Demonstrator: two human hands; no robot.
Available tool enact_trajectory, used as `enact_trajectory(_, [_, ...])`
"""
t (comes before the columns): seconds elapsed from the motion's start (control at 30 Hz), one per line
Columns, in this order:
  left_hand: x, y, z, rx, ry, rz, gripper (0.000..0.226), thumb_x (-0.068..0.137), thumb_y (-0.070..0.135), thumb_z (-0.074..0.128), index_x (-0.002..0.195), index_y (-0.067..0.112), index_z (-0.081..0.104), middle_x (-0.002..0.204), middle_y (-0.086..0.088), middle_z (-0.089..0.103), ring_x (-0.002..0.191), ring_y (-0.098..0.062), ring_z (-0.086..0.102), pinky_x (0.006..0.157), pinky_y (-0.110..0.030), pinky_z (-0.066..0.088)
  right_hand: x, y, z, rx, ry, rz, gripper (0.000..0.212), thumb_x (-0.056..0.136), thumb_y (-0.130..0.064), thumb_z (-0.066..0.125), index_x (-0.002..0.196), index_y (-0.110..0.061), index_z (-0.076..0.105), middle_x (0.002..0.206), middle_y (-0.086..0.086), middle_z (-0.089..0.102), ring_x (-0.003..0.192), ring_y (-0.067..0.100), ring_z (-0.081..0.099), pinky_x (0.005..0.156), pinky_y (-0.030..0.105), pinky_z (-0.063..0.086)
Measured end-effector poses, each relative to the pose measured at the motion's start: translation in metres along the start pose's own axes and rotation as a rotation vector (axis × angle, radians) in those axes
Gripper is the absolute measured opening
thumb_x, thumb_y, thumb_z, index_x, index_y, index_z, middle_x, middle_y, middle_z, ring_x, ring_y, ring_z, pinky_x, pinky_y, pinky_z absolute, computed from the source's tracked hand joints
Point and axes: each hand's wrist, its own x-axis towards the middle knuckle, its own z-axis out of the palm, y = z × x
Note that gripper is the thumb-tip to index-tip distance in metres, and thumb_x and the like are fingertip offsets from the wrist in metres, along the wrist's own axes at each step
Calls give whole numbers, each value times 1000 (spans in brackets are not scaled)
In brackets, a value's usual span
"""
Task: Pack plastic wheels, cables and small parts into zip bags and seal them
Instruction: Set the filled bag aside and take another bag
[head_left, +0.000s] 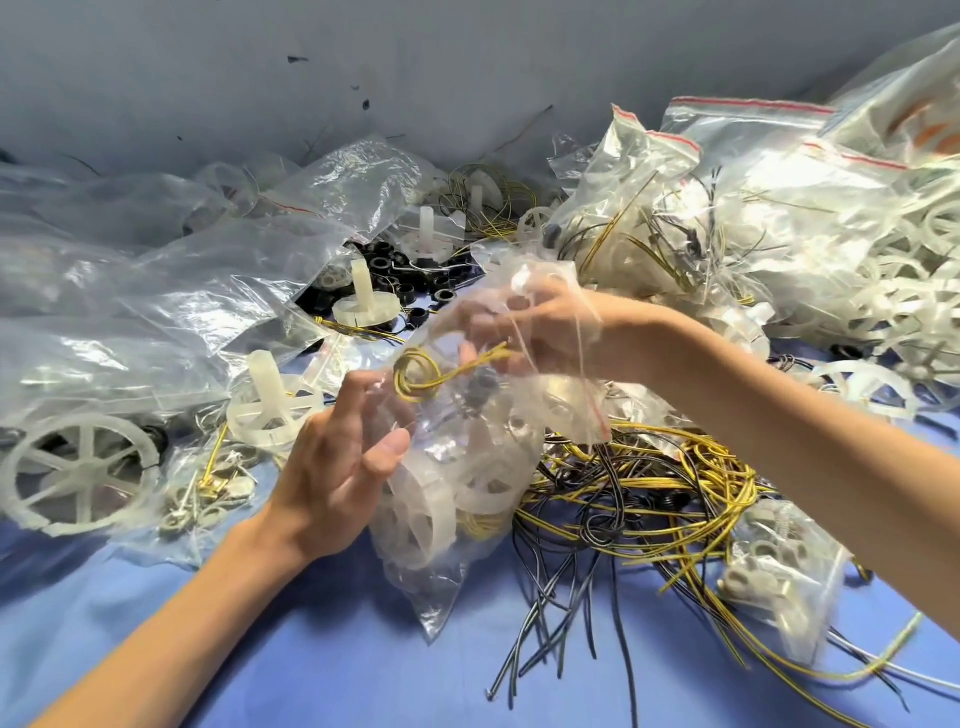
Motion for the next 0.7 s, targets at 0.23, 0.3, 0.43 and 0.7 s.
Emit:
enact_trajectory(0.23, [0, 1, 2, 47, -4, -1, 38, 81, 45, 36, 114, 25, 39, 85, 5, 62, 54, -11, 55, 53, -25, 43, -4, -3, 4, -490, -210, 317, 30, 83, 11, 50, 113, 18, 52, 62, -3, 65, 47, 1, 56, 41, 10, 43])
enact_trajectory(0.3, [0, 0, 1, 33, -8, 2, 38, 82, 45, 35, 114, 25, 41, 87, 6, 62, 60, -18, 60, 57, -30, 48, 1, -7, 8, -520, -129, 324, 27, 91, 11, 46, 116, 20, 50, 74, 11, 61, 53, 13, 52, 43, 14, 42])
enact_trajectory(0.43, [-1, -1, -1, -37, -43, 13, 40, 83, 43, 35, 115, 21, 43, 101, -12, 67, 78, -38, 64, 68, -49, 52, 9, -6, 19, -596, -21, 316, 29, 99, -12, 44, 109, 12, 59, 81, 11, 59, 63, 17, 52, 54, 20, 41])
enact_trajectory(0.7, [3, 5, 2, 86, 75, 130, 24, 85, 33, 43, 103, 17, 47, 88, -1, 55, 73, -5, 50, 62, -22, 40, 9, -13, 33, -951, -64, 342, 28, 89, 14, 48, 111, 1, 59, 88, 14, 55, 78, 21, 47, 57, 17, 39])
